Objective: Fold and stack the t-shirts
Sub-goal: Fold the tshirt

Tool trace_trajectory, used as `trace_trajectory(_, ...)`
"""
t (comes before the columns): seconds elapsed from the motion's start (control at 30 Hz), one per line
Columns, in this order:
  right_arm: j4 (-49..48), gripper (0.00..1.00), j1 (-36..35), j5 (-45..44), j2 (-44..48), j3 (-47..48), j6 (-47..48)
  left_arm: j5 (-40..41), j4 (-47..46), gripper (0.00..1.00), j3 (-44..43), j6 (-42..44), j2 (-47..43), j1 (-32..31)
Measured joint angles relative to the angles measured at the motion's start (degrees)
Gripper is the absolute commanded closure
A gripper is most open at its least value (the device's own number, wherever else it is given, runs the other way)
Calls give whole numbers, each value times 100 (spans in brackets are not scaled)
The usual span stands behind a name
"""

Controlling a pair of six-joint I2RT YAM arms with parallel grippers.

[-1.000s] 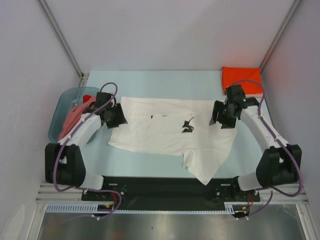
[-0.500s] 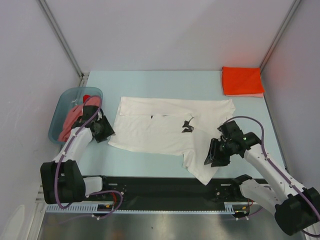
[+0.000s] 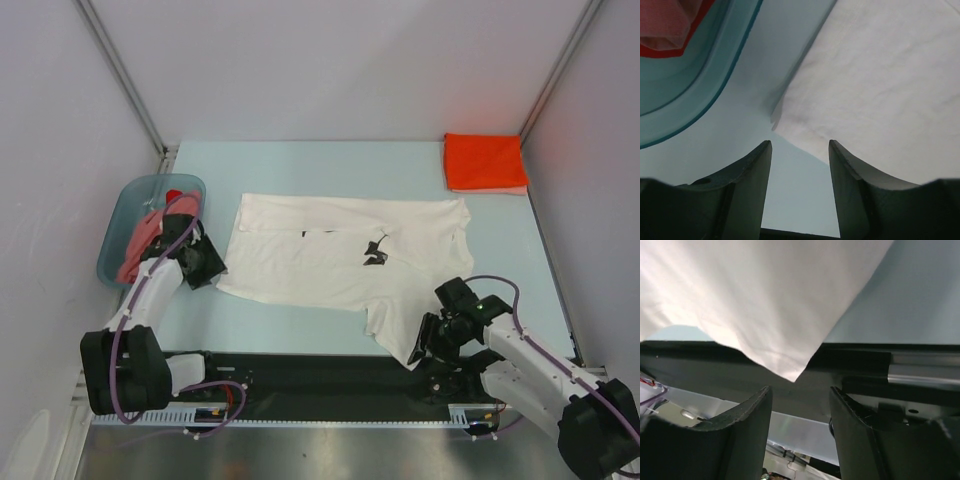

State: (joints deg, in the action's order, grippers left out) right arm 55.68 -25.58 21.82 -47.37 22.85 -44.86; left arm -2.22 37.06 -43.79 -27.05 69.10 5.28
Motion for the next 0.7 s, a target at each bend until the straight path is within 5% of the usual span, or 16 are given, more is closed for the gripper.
trace_trajectory(0.53,-1189,52,-9,-245,-898,-179,-212,-101,-55,46,87,-46,197,120)
trace_trajectory(0.7,-1298,64,-9,-319,-1008,-195,-214,-68,-57,46,87,-68,240,140)
